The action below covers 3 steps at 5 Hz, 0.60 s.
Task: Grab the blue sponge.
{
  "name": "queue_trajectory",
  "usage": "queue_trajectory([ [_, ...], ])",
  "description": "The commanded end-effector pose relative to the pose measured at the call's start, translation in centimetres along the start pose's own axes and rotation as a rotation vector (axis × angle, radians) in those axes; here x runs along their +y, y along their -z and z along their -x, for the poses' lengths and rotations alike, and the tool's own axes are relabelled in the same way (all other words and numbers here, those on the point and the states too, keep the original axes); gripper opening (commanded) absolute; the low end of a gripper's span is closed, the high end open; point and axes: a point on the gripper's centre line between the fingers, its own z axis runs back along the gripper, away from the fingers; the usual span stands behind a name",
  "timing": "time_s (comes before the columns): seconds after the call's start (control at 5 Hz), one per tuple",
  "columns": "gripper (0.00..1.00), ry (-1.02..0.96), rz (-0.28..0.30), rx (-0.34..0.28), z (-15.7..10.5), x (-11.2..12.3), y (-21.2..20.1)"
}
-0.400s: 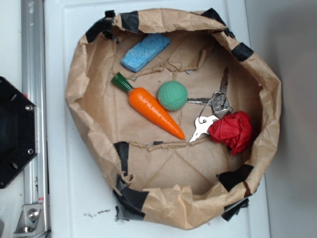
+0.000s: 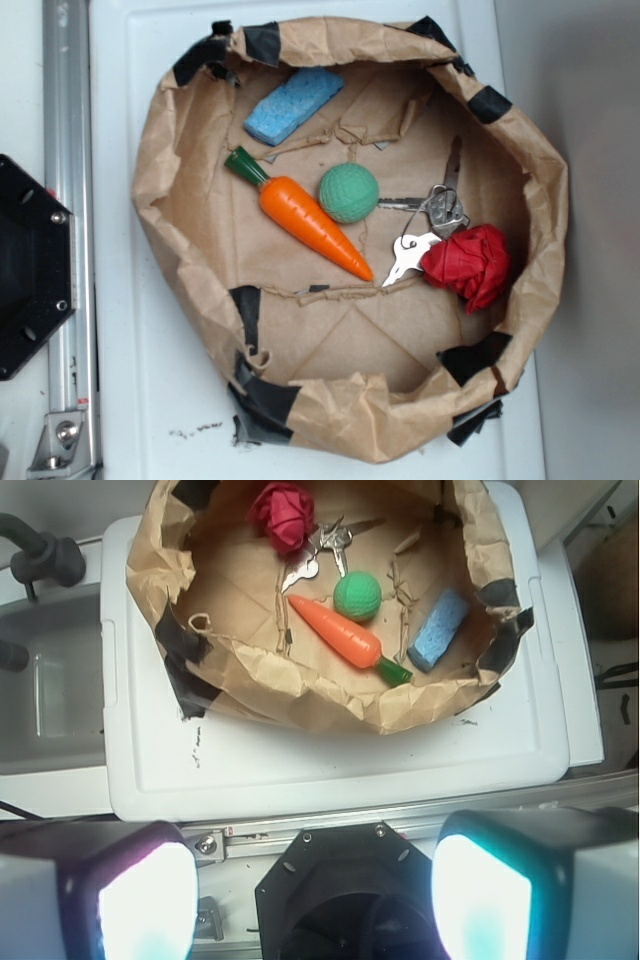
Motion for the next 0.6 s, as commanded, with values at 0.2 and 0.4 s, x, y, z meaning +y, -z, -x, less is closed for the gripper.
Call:
queue_trajectory([
  [0.2,1.0,-0.258,-0.201,-0.142,-10.9,3.5,9.0],
  [0.4,1.0,-0.454,-0.29,-0.096,-10.9,4.9,10.1],
])
